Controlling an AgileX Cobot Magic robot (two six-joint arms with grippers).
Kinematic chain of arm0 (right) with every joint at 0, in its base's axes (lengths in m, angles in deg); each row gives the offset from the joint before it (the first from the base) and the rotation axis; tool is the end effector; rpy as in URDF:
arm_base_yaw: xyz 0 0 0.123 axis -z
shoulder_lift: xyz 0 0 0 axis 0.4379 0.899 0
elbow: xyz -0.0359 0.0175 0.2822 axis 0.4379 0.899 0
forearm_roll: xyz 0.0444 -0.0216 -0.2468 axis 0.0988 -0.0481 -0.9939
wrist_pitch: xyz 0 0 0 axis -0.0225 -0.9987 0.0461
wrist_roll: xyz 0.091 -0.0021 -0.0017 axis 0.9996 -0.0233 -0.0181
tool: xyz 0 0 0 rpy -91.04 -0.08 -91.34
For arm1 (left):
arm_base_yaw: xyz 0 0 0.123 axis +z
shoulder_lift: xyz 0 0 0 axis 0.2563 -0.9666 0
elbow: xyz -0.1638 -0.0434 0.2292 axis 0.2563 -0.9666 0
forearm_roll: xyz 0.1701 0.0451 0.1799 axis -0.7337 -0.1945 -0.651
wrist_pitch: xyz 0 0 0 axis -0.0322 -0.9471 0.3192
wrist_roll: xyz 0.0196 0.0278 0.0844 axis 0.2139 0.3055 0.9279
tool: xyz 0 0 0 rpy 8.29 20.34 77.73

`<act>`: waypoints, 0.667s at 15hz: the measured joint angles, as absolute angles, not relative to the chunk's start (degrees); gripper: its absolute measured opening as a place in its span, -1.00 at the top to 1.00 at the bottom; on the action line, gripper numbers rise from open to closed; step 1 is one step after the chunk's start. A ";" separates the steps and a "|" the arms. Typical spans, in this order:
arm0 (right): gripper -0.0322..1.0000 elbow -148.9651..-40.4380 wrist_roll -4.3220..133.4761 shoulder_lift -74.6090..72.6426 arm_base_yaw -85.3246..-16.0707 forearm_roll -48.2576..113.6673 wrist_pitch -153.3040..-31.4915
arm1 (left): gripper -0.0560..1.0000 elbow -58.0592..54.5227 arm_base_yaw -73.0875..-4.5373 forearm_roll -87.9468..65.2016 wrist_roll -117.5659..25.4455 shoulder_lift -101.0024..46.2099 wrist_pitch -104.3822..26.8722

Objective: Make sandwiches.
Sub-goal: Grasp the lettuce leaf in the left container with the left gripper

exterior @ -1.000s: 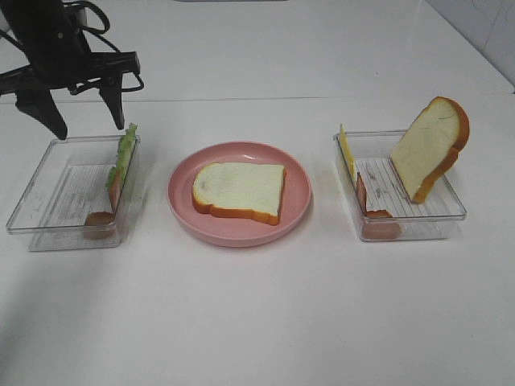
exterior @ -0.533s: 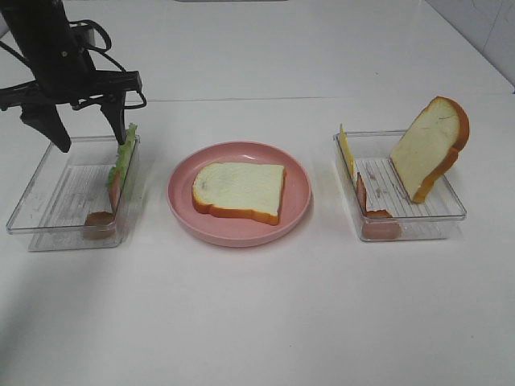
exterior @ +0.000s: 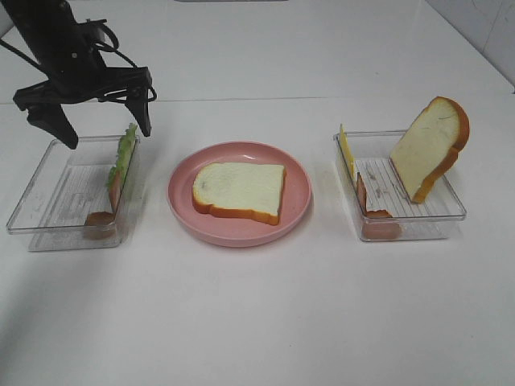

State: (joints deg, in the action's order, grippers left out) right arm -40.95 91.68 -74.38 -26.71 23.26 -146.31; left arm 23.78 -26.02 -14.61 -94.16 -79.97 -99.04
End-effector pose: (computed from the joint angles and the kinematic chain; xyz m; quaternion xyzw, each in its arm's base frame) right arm -0.0029 -0.0022 0.2632 0.0272 0.8718 0.0078 0.4891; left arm 0.4485 -0.1034 0.1954 -0.0564 0.9909 -0.1011 0.0687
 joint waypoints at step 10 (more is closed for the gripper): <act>-0.87 -40.95 91.68 -74.38 -26.71 23.26 -146.31 | -0.80 23.78 -26.02 -12.44 -84.19 -83.76 -98.64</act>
